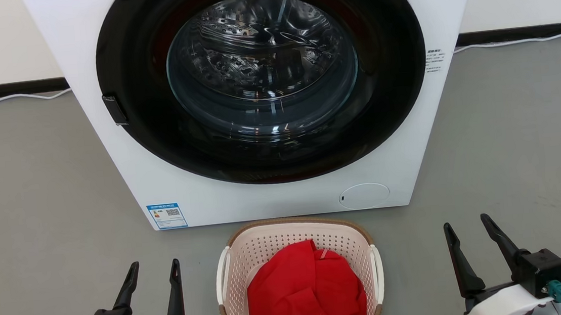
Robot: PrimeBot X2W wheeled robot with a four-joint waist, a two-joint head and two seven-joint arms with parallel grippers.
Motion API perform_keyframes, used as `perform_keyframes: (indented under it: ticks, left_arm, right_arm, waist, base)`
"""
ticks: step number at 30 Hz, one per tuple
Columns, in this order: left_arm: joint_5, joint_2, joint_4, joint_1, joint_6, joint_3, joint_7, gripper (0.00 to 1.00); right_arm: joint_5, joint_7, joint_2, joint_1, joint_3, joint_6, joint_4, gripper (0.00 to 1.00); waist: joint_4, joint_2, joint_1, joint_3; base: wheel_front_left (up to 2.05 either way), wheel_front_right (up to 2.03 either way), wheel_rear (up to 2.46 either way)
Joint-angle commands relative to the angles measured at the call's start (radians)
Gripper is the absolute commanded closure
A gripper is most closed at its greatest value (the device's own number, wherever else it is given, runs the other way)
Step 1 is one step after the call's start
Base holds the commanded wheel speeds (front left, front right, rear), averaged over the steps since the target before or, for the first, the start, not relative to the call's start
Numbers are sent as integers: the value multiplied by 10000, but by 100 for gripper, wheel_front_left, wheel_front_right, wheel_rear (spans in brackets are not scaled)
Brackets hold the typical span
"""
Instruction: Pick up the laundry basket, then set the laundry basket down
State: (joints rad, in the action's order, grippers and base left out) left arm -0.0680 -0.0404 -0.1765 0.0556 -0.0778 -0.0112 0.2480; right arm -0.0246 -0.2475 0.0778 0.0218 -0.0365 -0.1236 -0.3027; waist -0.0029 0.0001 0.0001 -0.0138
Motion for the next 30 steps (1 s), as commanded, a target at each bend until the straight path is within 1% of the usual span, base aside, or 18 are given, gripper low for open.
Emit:
perform_keyframes:
  ticks: [1, 18, 30]
  left_arm:
    - [141, -98, 308, -241, 113, -293, 137, 0]
    - [118, -98, 295, -288, 119, -323, 137, 0]
    - [165, -98, 252, -654, 25, -377, 138, 0]
  right_arm:
    - [120, -143, 102, 269, 214, -71, 210, 0]
    - [70, -143, 54, 367, 202, -71, 124, 0]
    - [-18, -143, -63, 853, 120, -71, -46, 0]
  waist:
    - [5, -1, -1, 5]
    - [4, -1, -1, -147]
    - [-16, -1, -1, -866]
  base:
    - [0, 0, 0]
    - [0, 0, 0]
    - [0, 0, 0]
